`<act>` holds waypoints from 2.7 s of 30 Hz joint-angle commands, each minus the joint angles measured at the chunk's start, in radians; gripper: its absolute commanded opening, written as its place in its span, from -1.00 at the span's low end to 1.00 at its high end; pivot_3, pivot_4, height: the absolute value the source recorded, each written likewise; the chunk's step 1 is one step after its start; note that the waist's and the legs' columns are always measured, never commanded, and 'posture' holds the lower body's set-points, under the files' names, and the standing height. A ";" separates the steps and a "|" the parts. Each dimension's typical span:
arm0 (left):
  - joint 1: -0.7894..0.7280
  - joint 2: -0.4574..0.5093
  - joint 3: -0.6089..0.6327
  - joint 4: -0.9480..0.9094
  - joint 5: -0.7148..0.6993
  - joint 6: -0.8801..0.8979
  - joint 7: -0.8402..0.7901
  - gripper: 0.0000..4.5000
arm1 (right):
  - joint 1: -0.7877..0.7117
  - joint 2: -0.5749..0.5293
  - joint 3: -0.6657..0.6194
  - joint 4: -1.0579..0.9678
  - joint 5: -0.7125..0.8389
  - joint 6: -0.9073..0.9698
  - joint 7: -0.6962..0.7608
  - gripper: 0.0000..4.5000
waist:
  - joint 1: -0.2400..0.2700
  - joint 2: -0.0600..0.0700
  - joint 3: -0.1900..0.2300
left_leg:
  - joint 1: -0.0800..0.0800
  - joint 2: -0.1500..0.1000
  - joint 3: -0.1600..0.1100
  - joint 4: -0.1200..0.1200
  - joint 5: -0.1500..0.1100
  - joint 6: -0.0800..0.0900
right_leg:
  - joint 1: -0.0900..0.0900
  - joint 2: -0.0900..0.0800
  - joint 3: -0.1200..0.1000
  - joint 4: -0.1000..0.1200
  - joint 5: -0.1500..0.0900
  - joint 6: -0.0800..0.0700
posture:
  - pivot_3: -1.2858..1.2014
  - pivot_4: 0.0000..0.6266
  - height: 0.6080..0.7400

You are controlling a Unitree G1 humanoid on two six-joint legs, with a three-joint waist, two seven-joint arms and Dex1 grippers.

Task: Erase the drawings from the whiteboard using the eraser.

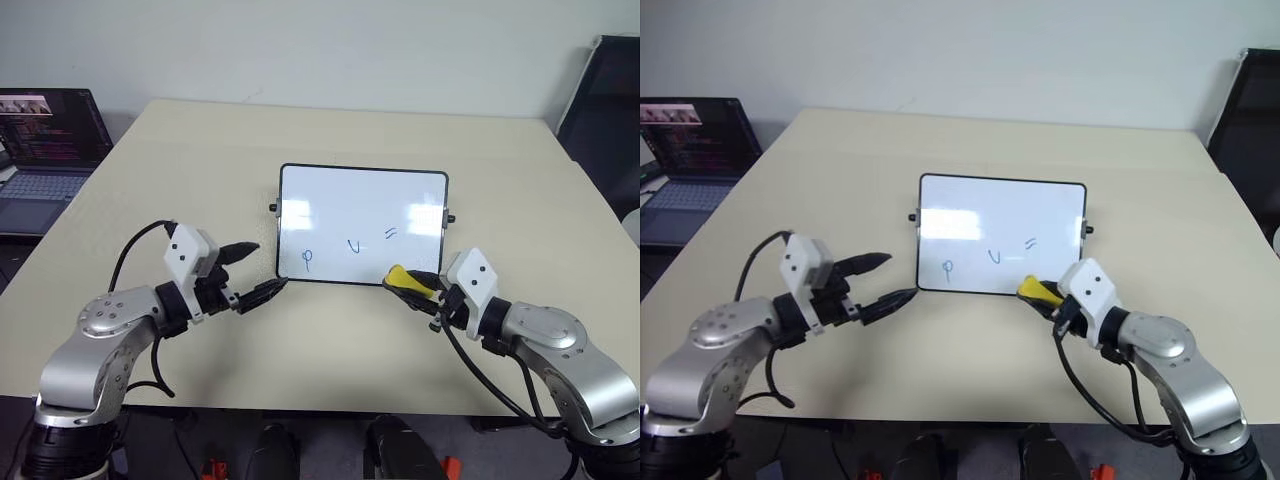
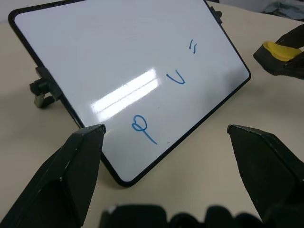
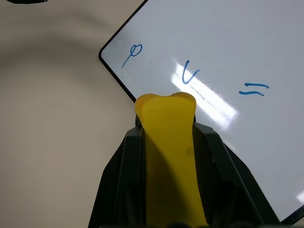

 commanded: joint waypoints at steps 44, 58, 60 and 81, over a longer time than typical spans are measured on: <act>-0.103 0.004 -0.109 0.041 0.028 -0.081 -0.085 1.00 | -0.332 0.146 0.153 0.526 -0.458 -0.162 -0.285 -0.56 | 0.002 -0.001 0.000 | 0.002 -0.001 -0.001 0.011 0.001 0.000 | 0.002 0.000 0.000 0.002 0.002 0.000 | 0.03 -0.52 1.00; -0.078 0.003 -0.106 0.068 0.033 -0.119 -0.098 1.00 | -0.289 0.111 0.212 0.458 -0.449 -0.059 -0.154 -0.56 | -0.003 -0.003 -0.001 | 0.002 -0.001 -0.001 0.009 0.001 0.000 | 0.001 0.000 0.000 0.002 0.002 0.000 | 0.03 -0.52 1.00; -0.077 0.003 -0.107 0.069 0.034 -0.122 -0.099 1.00 | -0.310 0.127 0.186 0.480 -0.467 -0.088 -0.207 -0.56 | -0.004 -0.003 -0.001 | 0.002 -0.001 -0.001 0.010 0.001 0.000 | 0.001 0.000 0.000 0.002 0.002 0.000 | 0.03 -0.52 1.00; 0.074 -0.013 0.092 0.112 -0.014 -0.139 -0.055 1.00 | -0.091 0.128 -0.023 0.073 -0.070 -0.133 0.003 -0.56 | 0.004 0.000 0.001 | -0.001 -0.001 -0.003 -0.006 -0.003 -0.005 | -0.001 -0.001 -0.004 0.003 -0.008 0.003 | 0.03 -0.52 1.00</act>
